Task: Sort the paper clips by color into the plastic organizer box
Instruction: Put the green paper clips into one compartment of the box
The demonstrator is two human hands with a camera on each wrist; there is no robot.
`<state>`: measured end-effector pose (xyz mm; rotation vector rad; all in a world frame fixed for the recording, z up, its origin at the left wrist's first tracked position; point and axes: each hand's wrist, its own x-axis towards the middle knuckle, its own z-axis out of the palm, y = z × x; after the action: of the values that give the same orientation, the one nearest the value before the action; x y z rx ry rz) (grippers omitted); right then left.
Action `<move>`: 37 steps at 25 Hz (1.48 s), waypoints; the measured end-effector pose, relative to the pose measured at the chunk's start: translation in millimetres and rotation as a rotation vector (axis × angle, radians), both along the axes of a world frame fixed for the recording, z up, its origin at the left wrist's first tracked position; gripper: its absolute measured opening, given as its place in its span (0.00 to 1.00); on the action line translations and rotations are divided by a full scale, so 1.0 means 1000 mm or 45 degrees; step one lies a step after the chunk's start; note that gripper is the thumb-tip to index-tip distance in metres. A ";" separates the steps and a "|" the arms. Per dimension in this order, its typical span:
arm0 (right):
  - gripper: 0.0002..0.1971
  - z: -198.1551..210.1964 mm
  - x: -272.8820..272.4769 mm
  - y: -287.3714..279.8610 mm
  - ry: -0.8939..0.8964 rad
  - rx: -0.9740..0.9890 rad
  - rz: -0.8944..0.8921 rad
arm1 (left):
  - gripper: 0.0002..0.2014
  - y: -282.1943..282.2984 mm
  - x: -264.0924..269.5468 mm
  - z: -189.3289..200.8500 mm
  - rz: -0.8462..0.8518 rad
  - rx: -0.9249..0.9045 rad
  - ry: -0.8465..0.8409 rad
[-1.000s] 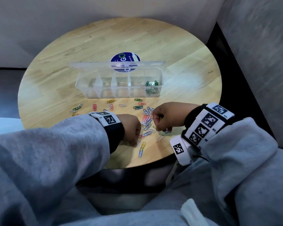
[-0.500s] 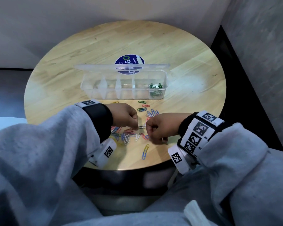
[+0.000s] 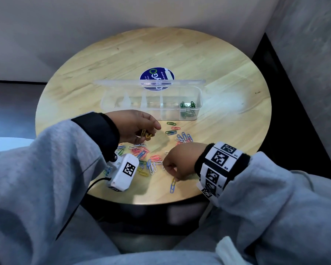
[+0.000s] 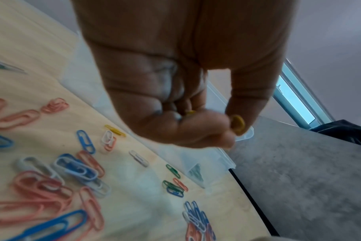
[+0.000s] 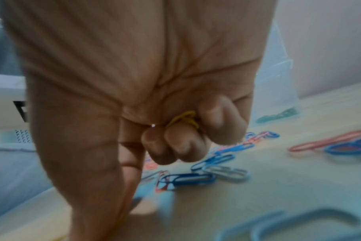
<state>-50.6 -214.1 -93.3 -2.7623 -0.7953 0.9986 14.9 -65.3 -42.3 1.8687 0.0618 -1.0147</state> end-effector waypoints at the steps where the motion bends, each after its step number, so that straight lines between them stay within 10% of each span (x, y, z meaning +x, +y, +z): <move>1: 0.12 0.000 -0.001 0.001 -0.012 -0.026 0.014 | 0.12 0.000 0.000 0.000 0.012 -0.008 0.020; 6: 0.08 0.012 0.000 -0.009 0.113 0.064 -0.203 | 0.11 0.001 0.002 0.002 0.126 -0.110 0.077; 18: 0.11 0.038 0.060 -0.047 0.311 1.421 -1.473 | 0.19 -0.009 0.029 0.011 0.623 -0.592 0.090; 37: 0.14 0.031 0.090 -0.035 0.510 1.925 -1.772 | 0.27 -0.034 0.048 -0.003 0.611 -0.778 0.097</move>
<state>39.1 -249.3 -62.2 -1.1034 0.4132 0.2610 62.7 -99.5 -45.2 1.1785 0.2099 -0.6669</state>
